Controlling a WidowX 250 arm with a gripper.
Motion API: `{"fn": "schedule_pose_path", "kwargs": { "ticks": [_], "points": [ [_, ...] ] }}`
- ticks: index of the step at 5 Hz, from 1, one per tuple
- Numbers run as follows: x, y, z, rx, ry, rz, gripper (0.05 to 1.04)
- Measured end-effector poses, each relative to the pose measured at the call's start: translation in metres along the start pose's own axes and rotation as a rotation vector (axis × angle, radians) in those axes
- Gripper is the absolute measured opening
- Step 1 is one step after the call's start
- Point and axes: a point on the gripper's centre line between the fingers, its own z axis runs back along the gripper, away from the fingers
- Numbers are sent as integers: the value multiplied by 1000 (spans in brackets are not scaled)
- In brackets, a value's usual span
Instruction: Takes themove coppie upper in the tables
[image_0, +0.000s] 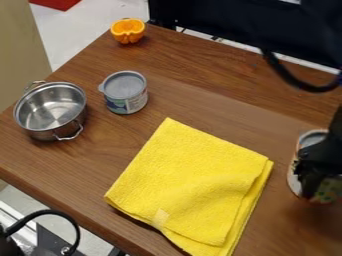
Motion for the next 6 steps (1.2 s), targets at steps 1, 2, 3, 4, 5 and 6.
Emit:
{"fn": "schedule_pose_path", "kwargs": {
  "ticks": [1,2,3,4,5,6],
  "points": [
    [19,5,-1,10,-18,108,996],
    [33,10,-2,16,-14,152,996],
    [51,13,-6,15,-23,202,996],
    [68,16,-11,22,-32,237,997],
    [79,25,-13,34,-42,286,996],
    [89,32,-16,48,-45,303,997]
  ]
}}
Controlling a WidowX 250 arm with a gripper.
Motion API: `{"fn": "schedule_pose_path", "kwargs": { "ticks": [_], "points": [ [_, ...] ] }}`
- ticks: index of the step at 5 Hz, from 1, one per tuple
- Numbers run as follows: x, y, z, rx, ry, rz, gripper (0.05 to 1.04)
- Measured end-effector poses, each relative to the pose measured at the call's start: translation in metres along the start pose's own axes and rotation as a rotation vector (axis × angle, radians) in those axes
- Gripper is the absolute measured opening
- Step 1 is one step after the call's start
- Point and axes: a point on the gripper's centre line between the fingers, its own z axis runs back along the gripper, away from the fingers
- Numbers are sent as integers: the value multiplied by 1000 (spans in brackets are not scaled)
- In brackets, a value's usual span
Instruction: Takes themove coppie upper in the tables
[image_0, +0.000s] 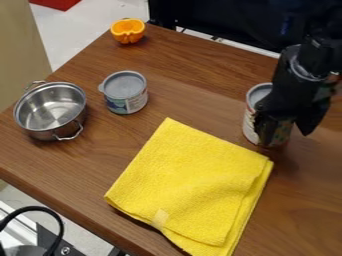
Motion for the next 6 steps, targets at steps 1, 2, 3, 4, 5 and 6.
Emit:
{"fn": "schedule_pose_path", "kwargs": {
  "ticks": [1,2,3,4,5,6],
  "points": [
    [13,6,-2,14,-4,-21,997],
    [31,8,-3,15,-1,-53,996],
    [44,10,-8,34,-33,-87,996],
    [61,12,-12,47,-53,-86,996],
    [75,18,-13,47,-51,-78,996],
    [93,23,-13,48,-32,-70,997]
  ]
}}
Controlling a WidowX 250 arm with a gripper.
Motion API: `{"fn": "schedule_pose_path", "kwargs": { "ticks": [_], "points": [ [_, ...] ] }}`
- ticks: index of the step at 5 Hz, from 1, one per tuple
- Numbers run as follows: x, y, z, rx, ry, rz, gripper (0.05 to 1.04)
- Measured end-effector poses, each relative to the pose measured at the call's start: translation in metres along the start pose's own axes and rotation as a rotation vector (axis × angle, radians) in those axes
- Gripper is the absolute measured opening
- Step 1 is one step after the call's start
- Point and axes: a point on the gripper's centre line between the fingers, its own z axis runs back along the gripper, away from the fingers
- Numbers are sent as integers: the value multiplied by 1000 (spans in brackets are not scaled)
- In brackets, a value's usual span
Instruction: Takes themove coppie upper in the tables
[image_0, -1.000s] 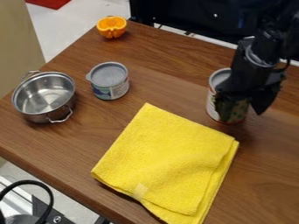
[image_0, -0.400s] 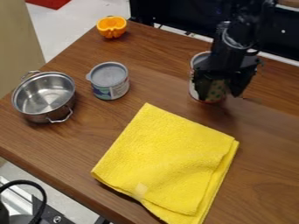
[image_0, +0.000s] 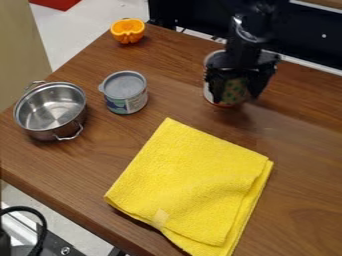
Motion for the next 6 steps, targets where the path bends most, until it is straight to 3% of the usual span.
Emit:
{"fn": "schedule_pose_path", "kwargs": {
  "ticks": [2,4,6],
  "points": [
    [30,8,-11,38,8,5,997],
    [61,15,-17,40,21,43,996],
    [66,18,-18,33,21,41,996]
  ]
}}
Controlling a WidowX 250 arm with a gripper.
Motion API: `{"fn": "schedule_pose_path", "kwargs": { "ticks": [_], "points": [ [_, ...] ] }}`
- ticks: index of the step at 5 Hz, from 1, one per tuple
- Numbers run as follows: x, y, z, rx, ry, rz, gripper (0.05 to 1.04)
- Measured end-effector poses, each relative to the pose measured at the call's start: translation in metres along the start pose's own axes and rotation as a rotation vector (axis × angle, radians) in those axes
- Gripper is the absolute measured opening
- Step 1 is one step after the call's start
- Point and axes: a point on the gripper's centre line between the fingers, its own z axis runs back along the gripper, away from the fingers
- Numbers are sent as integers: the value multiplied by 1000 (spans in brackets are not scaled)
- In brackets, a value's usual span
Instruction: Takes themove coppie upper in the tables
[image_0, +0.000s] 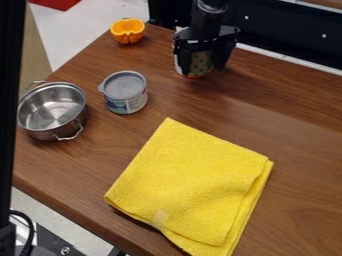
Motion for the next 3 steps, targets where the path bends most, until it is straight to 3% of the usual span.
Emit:
{"fn": "schedule_pose_path", "kwargs": {
  "ticks": [1,2,3],
  "points": [
    [-15,1,-5,2,46,-49,996],
    [-26,-6,18,-63,59,-80,996],
    [-45,-13,23,-94,88,-133,997]
  ]
}}
